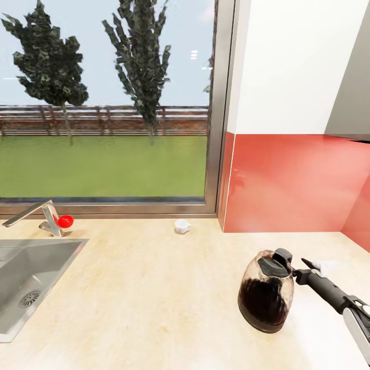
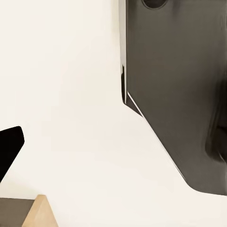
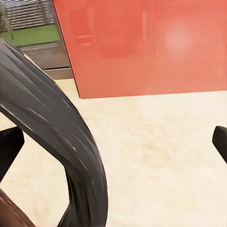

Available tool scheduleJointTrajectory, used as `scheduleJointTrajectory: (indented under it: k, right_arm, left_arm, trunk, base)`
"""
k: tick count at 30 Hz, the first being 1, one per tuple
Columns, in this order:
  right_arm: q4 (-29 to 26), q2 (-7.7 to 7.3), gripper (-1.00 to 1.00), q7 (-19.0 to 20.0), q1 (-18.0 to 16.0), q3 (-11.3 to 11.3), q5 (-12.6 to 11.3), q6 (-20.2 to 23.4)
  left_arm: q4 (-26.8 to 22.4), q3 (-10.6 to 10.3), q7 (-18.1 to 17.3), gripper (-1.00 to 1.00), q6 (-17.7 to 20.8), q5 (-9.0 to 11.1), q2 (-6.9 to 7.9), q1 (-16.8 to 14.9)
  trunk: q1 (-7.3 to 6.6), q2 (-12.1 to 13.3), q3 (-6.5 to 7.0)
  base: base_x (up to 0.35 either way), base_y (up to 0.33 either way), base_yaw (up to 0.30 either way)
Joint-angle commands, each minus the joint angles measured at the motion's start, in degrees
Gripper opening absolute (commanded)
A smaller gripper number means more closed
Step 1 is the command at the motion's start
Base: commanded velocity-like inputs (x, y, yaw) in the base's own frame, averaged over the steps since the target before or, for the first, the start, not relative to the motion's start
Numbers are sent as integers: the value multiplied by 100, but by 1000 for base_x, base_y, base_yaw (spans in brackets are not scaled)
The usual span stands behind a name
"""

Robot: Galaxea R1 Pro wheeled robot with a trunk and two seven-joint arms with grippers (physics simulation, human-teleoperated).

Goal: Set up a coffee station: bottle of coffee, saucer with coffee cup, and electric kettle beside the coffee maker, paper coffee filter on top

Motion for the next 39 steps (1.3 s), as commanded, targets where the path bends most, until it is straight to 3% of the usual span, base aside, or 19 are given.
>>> scheduleJointTrajectory:
  k: [1, 39]
  right_arm:
    - [7, 1, 100, 36, -2, -1, -24, 0]
    - [-11, 2, 100, 37, -2, 1, -22, 0]
  left_arm:
    - [-16, -49, 18, 100, 37, 54, 1, 0]
    - [-16, -49, 18, 100, 37, 56, 2, 0]
  trunk:
    - [3, -7, -7]
    - [3, -7, -74]
  base:
    - [0, 0, 0]
    - [8, 0, 0]
